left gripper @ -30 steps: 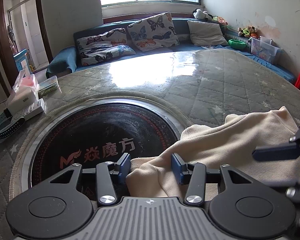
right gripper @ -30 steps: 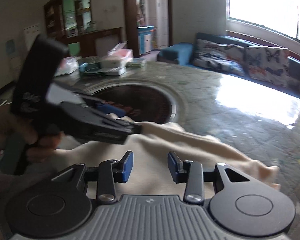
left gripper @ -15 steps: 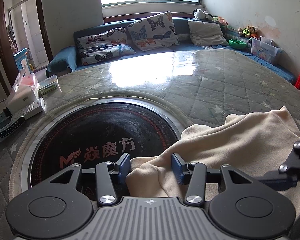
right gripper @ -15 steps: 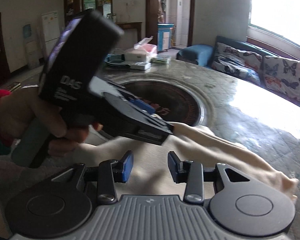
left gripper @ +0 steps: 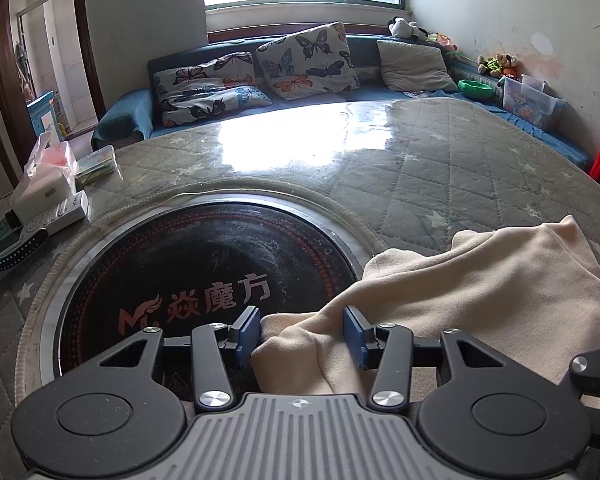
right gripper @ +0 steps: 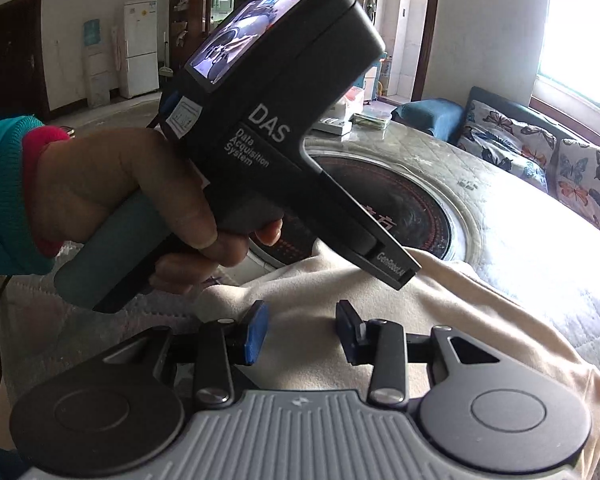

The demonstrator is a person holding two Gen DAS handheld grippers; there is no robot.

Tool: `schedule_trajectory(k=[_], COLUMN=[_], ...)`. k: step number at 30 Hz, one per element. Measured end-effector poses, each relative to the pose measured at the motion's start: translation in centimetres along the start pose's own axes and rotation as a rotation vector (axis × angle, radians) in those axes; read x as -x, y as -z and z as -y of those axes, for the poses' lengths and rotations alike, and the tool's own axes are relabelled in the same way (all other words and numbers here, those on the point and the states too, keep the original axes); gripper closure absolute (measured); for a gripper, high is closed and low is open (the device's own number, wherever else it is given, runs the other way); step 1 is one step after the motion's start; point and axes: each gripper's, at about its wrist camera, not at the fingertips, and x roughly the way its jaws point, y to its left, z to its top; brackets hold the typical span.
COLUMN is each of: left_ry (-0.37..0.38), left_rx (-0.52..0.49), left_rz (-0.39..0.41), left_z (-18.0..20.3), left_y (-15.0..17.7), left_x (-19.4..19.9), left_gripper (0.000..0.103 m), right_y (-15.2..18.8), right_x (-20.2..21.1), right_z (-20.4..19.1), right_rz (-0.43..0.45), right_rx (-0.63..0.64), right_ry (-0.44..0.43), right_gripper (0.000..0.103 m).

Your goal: Fold clothes

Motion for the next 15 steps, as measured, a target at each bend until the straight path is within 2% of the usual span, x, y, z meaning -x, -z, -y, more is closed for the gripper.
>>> schedule_trajectory(k=[10,13,15], left_ry=[-0.012,-0.014,-0.014], left_rx=[-0.004,-0.003,-0.002], left_rz=[0.0,0.0,0.001], left_z=[0.2,0.1,0.1], left_y=[0.1,0.2,0.2], left_x=[0.2,0.3,0.5], left_gripper=[0.053,0.053,0.053], right_y=[0.2,0.6,1.5], right_x=[2.3,3.3,4.3], right_z=[0.9,1.9,3.2], right_rz=[0.015,0.016,0.006], right_rx=[-0.071,-0.108,-0.145], right_ry=[-0.013,0.023,0.078], right_gripper=[0.064,0.063,0.062])
